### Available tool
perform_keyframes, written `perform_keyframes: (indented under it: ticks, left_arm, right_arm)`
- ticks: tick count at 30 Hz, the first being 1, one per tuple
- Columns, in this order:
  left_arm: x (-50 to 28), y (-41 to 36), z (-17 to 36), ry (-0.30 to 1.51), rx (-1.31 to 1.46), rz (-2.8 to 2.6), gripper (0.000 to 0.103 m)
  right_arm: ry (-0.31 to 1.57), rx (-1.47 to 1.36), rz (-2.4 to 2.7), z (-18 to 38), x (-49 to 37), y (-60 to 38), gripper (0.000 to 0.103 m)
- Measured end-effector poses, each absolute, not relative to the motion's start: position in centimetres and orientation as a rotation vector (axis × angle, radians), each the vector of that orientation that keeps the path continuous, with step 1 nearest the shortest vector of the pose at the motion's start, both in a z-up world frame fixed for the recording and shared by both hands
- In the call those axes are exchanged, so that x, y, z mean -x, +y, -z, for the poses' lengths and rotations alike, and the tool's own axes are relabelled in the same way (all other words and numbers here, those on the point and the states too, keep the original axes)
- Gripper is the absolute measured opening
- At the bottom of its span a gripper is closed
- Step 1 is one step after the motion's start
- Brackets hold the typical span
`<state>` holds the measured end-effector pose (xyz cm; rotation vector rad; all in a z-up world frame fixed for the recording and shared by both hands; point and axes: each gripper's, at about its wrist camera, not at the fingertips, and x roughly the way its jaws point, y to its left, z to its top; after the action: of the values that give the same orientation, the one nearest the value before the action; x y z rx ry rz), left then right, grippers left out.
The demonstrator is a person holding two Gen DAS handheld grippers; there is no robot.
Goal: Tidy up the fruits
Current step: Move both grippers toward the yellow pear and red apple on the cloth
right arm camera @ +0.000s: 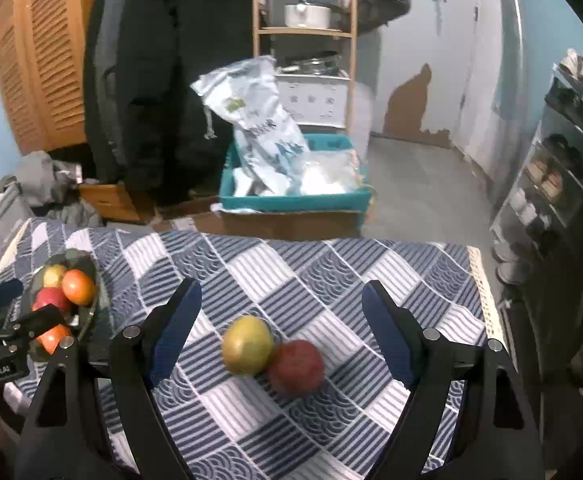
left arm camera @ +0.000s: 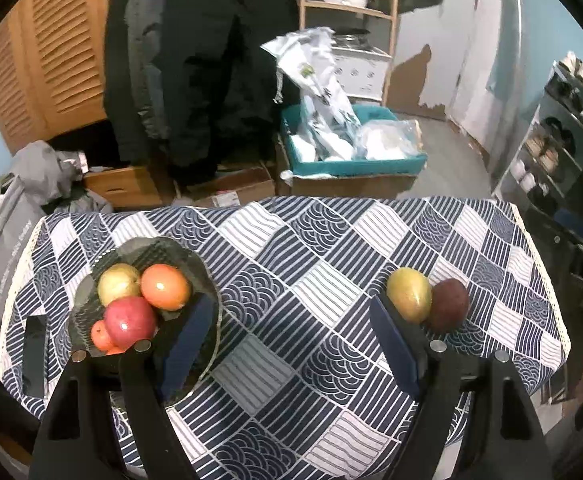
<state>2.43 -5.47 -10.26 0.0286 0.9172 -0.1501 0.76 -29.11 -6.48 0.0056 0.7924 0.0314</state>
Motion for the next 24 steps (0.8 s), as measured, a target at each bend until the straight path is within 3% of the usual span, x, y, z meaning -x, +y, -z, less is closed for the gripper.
perform_keyframes:
  ticks: [24]
  left_arm:
    - [-5.5, -10.3, 18.4, 1.024, -0.105, 0.188, 0.082]
  right_arm:
    - [1.126, -0.035, -0.073, 19.7, -2.2, -32.0, 0.083]
